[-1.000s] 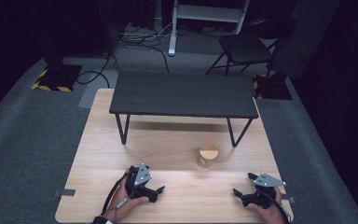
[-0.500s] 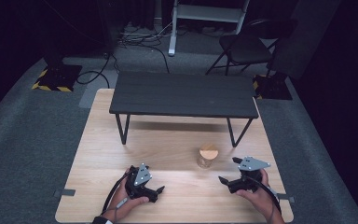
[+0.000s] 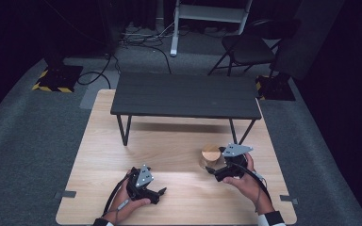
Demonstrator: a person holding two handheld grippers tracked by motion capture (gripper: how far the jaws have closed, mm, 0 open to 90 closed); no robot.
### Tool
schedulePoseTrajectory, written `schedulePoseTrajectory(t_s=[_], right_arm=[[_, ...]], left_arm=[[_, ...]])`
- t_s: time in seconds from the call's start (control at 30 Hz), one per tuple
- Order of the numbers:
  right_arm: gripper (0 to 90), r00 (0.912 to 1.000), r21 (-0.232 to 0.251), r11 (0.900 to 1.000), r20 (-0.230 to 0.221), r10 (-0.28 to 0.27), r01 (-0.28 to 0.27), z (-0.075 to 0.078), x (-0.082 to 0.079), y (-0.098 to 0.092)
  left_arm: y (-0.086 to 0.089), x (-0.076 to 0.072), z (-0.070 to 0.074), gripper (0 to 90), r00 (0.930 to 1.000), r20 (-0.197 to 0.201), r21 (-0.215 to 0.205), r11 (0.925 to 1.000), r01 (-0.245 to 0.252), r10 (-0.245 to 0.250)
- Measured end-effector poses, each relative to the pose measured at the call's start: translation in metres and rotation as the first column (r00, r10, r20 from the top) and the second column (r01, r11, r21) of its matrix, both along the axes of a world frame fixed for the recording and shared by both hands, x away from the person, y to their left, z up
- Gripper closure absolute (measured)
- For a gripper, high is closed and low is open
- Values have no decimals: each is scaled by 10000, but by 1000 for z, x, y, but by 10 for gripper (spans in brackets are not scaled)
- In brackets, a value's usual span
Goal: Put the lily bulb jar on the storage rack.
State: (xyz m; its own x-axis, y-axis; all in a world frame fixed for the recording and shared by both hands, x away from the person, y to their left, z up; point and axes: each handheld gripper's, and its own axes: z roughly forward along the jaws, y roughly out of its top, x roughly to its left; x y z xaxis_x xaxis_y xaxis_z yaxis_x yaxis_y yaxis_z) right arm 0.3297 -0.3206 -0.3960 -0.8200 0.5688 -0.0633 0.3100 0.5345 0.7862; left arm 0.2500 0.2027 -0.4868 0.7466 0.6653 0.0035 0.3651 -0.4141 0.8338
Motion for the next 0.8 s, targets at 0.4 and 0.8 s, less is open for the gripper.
schedulePoseTrajectory(t_s=[0.4,0.8], right_arm=[[13,9995,-565,9980,-122,-290,283,-5,20,22],[226,9988,-552,9978,-293,-382,365,-20,30,35]], left_arm=[[0,0,0,5,10000,2,-6,10000,-8,8],[0,0,0,5,10000,10,0,10000,-23,23]])
